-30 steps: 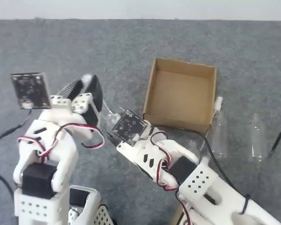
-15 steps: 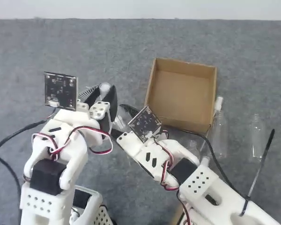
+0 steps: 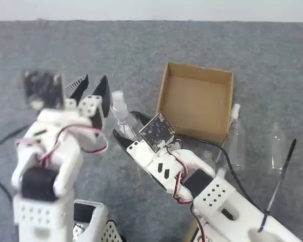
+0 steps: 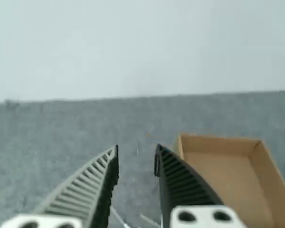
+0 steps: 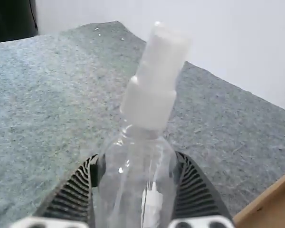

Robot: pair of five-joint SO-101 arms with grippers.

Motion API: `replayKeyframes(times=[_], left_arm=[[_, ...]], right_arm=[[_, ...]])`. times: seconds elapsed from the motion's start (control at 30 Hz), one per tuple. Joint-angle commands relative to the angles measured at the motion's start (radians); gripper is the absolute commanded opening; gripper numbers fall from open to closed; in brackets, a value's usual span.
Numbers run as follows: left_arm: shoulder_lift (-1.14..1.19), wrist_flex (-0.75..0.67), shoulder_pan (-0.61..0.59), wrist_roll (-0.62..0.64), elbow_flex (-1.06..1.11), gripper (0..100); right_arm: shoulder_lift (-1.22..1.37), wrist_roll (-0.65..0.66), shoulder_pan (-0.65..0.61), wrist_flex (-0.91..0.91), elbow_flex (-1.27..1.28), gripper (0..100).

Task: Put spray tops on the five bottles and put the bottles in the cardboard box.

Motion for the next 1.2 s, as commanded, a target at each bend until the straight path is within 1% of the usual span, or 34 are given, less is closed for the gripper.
replayKeyframes(times=[0.0,0.2,0.3,0.47,0.57,0.7,0.8,0.87,0.93,1.03,1.17], left_arm=[[0.103,-0.003,-0.008,-0.046,-0.045,10],[0.055,0.008,-0.009,-0.049,0.004,10],[0.028,0.0,-0.009,-0.068,0.088,10],[-0.012,-0.057,-0.012,-0.097,0.216,10],[-0.054,-0.066,-0.017,-0.097,0.217,10],[-0.103,-0.051,-0.017,-0.097,0.156,10],[-0.129,0.0,-0.018,-0.097,0.114,11],[-0.141,0.038,-0.018,-0.097,0.117,11],[-0.158,0.052,-0.018,-0.097,0.154,11],[-0.213,0.025,-0.012,-0.094,0.257,11],[-0.334,-0.051,-0.008,-0.092,0.432,11]], right_arm=[[-0.045,-0.012,0.013,-0.013,-0.011,0.6],[-0.041,-0.012,0.013,-0.013,-0.011,0.6],[-0.045,-0.012,0.013,-0.008,-0.011,0.6],[-0.045,-0.012,0.015,0.015,-0.014,0.6],[-0.045,-0.012,0.015,0.015,-0.015,0.6],[-0.045,-0.012,0.016,0.015,-0.015,0.6],[-0.045,-0.011,0.062,0.016,-0.02,0.6],[-0.044,-0.012,0.128,0.019,-0.041,0.6],[-0.035,-0.017,0.188,0.067,-0.097,0.6],[-0.035,-0.018,0.24,0.147,-0.193,0.6],[-0.027,-0.018,0.254,0.208,-0.293,0.6]])
